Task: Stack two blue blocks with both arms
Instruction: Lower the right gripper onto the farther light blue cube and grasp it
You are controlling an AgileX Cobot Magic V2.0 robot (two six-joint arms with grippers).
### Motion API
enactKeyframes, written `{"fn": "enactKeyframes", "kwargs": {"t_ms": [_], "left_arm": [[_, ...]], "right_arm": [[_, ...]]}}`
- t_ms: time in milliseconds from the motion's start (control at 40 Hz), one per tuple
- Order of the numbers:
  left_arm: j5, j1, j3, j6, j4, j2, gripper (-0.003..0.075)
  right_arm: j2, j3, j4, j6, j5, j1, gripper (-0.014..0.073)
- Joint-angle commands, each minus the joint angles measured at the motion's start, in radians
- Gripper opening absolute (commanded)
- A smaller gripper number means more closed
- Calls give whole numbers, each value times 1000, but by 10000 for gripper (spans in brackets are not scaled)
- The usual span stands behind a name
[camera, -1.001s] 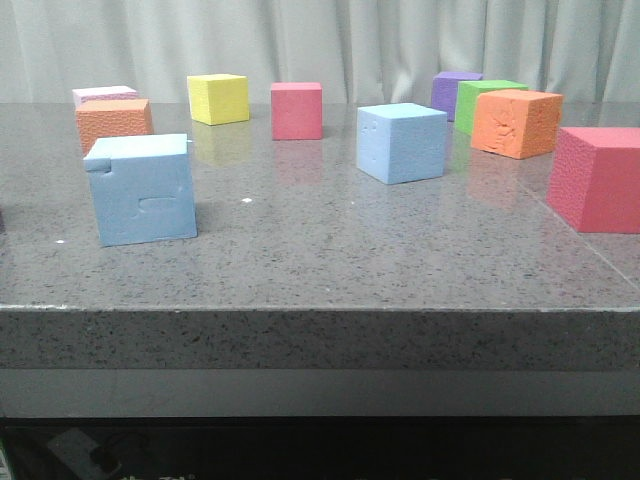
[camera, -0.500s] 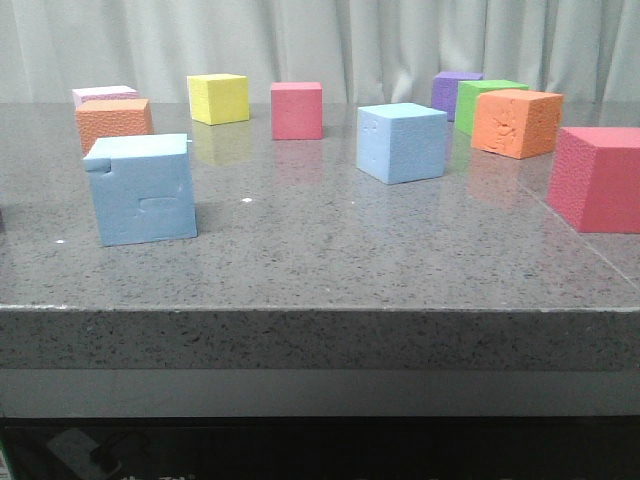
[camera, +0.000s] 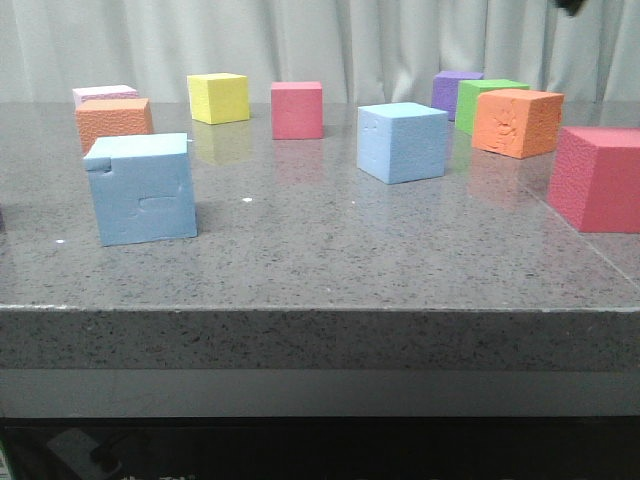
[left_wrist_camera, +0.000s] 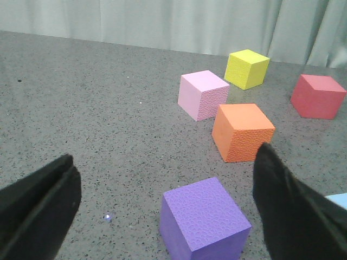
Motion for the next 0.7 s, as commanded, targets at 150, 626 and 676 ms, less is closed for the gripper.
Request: {"fn": "enactKeyframes", "kwargs": {"t_ms": [150, 626, 676], "left_arm": [[-84, 1, -38, -5, 0, 4, 628], [-84, 1, -38, -5, 0, 4, 628], [-84, 1, -38, -5, 0, 4, 628]], "right_arm": [[172, -272, 6, -54, 98, 111, 640], [424, -565, 33, -57, 271, 210, 640], [432, -565, 34, -57, 272, 210, 640]]}}
